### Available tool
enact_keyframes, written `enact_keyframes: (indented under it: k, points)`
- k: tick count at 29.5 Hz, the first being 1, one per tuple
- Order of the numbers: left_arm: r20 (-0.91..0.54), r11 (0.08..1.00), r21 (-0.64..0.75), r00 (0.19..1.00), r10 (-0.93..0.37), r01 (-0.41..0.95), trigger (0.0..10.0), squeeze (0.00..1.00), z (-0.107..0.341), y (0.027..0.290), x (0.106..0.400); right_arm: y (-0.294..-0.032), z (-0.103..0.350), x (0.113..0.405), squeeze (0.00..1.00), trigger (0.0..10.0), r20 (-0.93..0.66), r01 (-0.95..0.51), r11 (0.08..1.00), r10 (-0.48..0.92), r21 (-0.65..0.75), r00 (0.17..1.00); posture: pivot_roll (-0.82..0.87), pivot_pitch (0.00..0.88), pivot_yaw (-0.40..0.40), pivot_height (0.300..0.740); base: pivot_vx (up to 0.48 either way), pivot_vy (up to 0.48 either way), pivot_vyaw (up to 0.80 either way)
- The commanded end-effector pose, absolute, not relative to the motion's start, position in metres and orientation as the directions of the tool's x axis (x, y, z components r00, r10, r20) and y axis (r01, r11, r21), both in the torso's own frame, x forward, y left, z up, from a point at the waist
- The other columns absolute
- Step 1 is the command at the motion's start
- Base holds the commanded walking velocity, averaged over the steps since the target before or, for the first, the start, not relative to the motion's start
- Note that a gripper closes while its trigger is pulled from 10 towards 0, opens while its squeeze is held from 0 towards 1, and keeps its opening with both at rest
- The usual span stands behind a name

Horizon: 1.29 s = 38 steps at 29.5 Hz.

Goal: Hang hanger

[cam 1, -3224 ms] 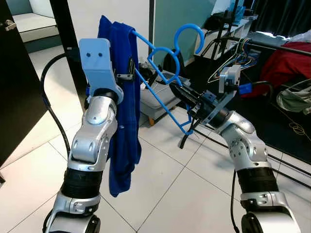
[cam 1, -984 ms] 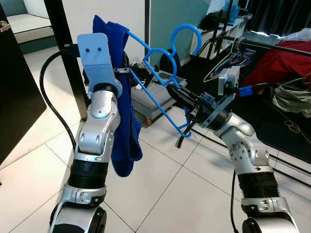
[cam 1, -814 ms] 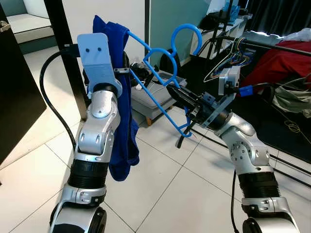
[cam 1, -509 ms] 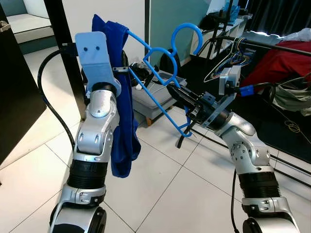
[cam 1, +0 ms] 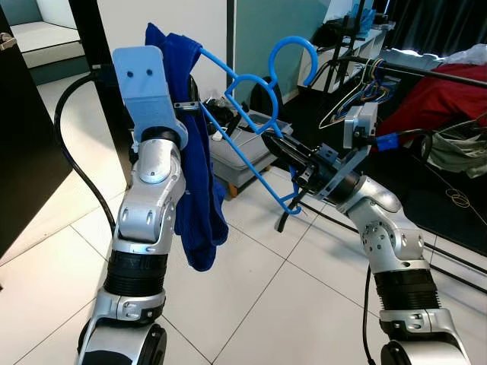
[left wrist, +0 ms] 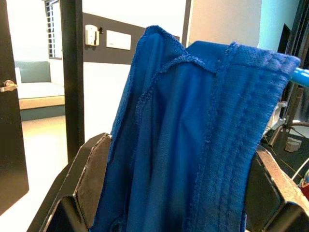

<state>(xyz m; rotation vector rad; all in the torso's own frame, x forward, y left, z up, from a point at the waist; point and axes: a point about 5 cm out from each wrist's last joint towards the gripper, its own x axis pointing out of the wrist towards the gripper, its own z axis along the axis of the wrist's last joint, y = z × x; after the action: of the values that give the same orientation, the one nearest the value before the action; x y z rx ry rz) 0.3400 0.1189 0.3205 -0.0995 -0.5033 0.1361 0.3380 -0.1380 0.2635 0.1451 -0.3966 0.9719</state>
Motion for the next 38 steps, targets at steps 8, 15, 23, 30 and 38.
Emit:
enact_keyframes:
  k: [8,15,23,30,38]
  points:
    - [0.494,0.987,-0.117,0.856,0.153,-0.109,10.0,0.00,0.327,0.118,0.336,-0.142,0.272,0.337,0.00,0.0,0.427,-0.823,0.565,0.759,-0.059,0.491,0.02,0.031,-0.003,0.740,0.000,0.000,0.00]
    - [0.502,0.986,-0.117,0.850,0.160,-0.117,10.0,0.00,0.328,0.118,0.333,-0.145,0.272,0.338,0.00,0.0,0.421,-0.820,0.568,0.761,-0.065,0.494,0.02,0.011,-0.006,0.740,0.000,0.000,0.00]
    - [0.500,0.986,-0.123,0.851,0.159,-0.112,10.0,0.00,0.327,0.117,0.330,-0.145,0.273,0.337,0.00,0.0,0.423,-0.819,0.570,0.760,-0.067,0.494,0.02,0.015,-0.002,0.740,0.000,0.000,0.00]
    - [0.506,0.985,-0.123,0.846,0.165,-0.118,10.0,0.00,0.329,0.118,0.326,-0.145,0.272,0.336,0.00,0.0,0.422,-0.820,0.568,0.760,-0.064,0.494,0.03,0.016,-0.009,0.740,0.000,0.000,0.00]
    - [0.501,0.985,-0.122,0.849,0.165,-0.120,10.0,0.00,0.328,0.118,0.326,-0.143,0.273,0.337,0.00,0.0,0.424,-0.824,0.563,0.763,-0.066,0.488,0.03,0.022,-0.007,0.740,0.000,0.000,0.00]
